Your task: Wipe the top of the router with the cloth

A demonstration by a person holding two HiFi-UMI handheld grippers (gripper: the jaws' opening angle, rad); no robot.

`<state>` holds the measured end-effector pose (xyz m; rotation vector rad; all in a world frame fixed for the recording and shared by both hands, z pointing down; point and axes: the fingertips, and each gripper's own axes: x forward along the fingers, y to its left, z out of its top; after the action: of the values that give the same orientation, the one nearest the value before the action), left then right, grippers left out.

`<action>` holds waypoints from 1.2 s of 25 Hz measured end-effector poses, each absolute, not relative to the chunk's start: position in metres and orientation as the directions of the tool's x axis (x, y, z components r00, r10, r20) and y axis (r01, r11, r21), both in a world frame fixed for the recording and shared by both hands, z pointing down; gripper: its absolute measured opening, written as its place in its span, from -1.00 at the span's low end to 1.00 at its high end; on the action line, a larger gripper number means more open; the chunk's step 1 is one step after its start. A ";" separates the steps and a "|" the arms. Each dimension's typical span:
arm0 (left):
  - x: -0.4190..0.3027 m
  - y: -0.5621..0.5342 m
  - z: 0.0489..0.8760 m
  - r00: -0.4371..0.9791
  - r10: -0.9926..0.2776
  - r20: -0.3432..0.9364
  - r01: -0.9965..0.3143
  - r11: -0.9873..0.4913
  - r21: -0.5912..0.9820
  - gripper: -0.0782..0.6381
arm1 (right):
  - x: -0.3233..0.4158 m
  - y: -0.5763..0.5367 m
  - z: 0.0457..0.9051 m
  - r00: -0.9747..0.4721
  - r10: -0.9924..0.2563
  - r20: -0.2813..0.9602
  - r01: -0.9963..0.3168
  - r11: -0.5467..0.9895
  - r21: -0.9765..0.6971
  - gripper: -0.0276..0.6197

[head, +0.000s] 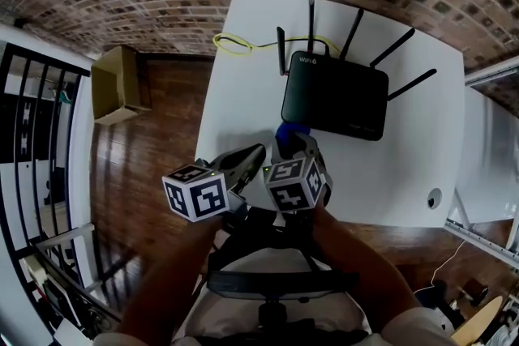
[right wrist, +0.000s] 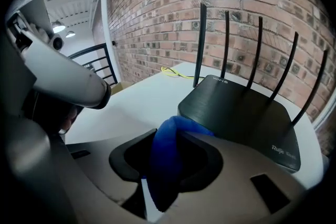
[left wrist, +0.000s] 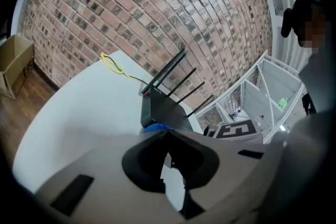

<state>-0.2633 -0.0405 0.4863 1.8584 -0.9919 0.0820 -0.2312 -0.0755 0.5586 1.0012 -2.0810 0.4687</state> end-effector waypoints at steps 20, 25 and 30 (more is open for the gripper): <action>-0.316 -0.024 0.484 0.700 -0.554 0.450 -0.645 -0.222 0.731 -0.71 | -0.255 -0.079 0.552 -0.274 -0.615 0.739 -0.928 0.371 -0.035 -0.50; -0.336 -0.028 0.487 0.744 -0.512 0.430 -0.611 -0.261 0.747 -0.71 | -0.276 -0.089 0.556 -0.220 -0.630 0.745 -0.961 0.273 -0.053 -0.50; -0.349 -0.035 0.487 0.776 -0.474 0.416 -0.584 -0.293 0.757 -0.71 | -0.286 -0.101 0.559 -0.158 -0.639 0.753 -0.984 0.162 -0.068 -0.50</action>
<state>-0.3487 -0.0354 0.4871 1.9440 -0.7995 0.1357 -0.2856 -0.1009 0.5594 1.5361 -1.8686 0.7764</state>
